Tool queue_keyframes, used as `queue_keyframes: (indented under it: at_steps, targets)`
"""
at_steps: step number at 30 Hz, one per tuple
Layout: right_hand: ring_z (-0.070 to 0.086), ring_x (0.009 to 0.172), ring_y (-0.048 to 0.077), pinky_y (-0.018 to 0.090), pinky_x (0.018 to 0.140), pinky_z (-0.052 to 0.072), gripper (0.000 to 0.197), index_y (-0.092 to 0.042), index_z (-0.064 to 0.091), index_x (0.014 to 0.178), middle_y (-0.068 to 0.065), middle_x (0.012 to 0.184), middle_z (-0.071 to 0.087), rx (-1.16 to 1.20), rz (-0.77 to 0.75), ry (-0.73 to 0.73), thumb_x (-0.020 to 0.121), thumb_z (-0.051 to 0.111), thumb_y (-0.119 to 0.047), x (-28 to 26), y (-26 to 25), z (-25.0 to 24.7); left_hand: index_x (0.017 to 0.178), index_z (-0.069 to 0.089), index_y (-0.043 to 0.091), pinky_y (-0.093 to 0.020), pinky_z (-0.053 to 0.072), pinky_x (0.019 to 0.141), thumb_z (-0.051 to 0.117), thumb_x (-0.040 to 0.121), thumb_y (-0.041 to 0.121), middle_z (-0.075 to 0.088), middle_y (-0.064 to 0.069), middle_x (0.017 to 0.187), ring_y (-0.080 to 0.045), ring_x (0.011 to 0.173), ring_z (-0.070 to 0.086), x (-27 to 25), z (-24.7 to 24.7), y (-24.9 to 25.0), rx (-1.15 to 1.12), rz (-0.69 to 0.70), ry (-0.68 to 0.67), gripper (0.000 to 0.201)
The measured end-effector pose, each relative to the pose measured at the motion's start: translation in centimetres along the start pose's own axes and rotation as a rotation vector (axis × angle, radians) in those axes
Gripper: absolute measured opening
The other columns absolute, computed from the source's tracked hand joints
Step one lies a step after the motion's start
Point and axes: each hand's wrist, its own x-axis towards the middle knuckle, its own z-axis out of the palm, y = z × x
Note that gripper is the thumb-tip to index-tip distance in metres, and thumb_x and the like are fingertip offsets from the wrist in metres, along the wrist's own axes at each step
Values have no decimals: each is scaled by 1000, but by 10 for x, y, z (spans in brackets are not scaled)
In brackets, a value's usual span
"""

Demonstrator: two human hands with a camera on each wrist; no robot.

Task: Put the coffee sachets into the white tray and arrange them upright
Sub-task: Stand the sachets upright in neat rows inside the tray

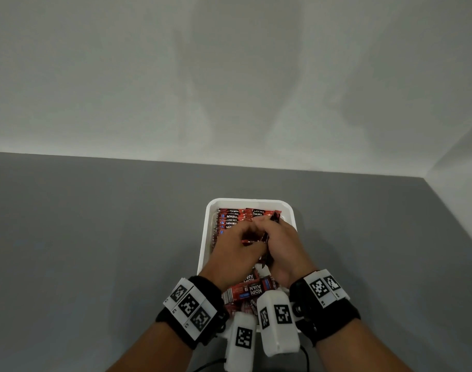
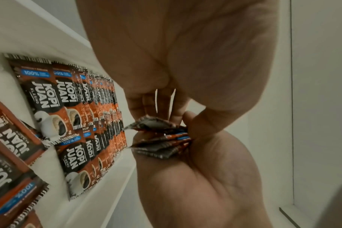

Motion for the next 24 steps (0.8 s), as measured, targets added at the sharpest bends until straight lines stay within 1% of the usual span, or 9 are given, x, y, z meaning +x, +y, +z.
queue_keyframes:
  at_steps: [3, 8, 10, 13, 16, 18, 20, 22, 24]
  targets:
    - [76, 85, 22, 37, 73, 55, 20, -7, 76, 94, 12, 90, 77, 34, 0, -23, 95, 56, -13, -2, -2, 0, 114, 65, 21, -31, 57, 91, 70, 89, 12, 73, 9, 107, -6, 103, 69, 2, 2, -5, 15, 55, -11, 27]
    - [73, 90, 25, 45, 85, 57, 33, -17, 71, 66, 9, 86, 72, 71, 53, -102, 96, 58, -22, -4, -2, -1, 114, 56, 20, -33, 59, 84, 69, 92, 15, 72, 7, 102, -10, 95, 70, 3, -1, -7, 59, 95, -83, 26]
    - [70, 107, 35, 54, 99, 54, 23, -10, 70, 85, 15, 100, 71, 54, 83, -102, 93, 60, -29, -2, 2, -1, 109, 54, 18, -32, 58, 78, 66, 91, 16, 70, 5, 95, -9, 85, 69, 3, 1, -6, 139, 113, -64, 22]
    - [71, 106, 24, 43, 87, 58, 42, -8, 63, 117, 9, 111, 74, 25, 55, -162, 94, 61, -43, 0, 4, -6, 98, 51, 12, -41, 58, 67, 61, 92, 17, 68, -12, 87, -26, 74, 66, 4, 1, -6, 32, 43, 12, 13]
    - [67, 109, 1, 26, 88, 54, 91, -39, 33, 150, -16, 120, 68, -264, -134, -281, 75, 85, -45, -2, -1, -28, 96, 45, 2, -36, 52, 53, 54, 98, 4, 59, -25, 81, -28, 61, 58, 6, -6, -2, -467, -148, 34, 9]
    - [64, 115, 1, 25, 90, 55, 123, -40, 19, 156, -11, 133, 62, -509, -230, -406, 61, 97, -33, -4, -7, -35, 101, 50, 7, -35, 55, 56, 51, 99, 2, 62, -24, 82, -27, 61, 61, 5, -10, 7, -689, -234, 9, 5]
    - [49, 134, 3, 32, 105, 49, 143, -38, 13, 159, -11, 152, 44, -712, -313, -439, 47, 101, -44, -3, -10, -33, 104, 51, 7, -34, 57, 58, 49, 101, 3, 65, -20, 83, -25, 63, 64, 4, -9, 11, -785, -263, -46, 6]
    - [37, 141, 0, 30, 113, 42, 140, -31, 16, 159, -15, 154, 35, -818, -408, -415, 48, 100, -40, -4, -14, -27, 107, 53, 7, -32, 58, 63, 53, 100, 5, 64, -18, 87, -24, 70, 65, 5, -6, 12, -815, -281, -71, 8]
    - [38, 137, -1, 31, 111, 44, 125, -26, 23, 157, -14, 148, 38, -872, -500, -371, 55, 96, -27, -4, -16, -24, 110, 52, 9, -34, 57, 69, 62, 94, 10, 63, -19, 93, -25, 78, 65, 6, -8, 10, -875, -312, -97, 20]
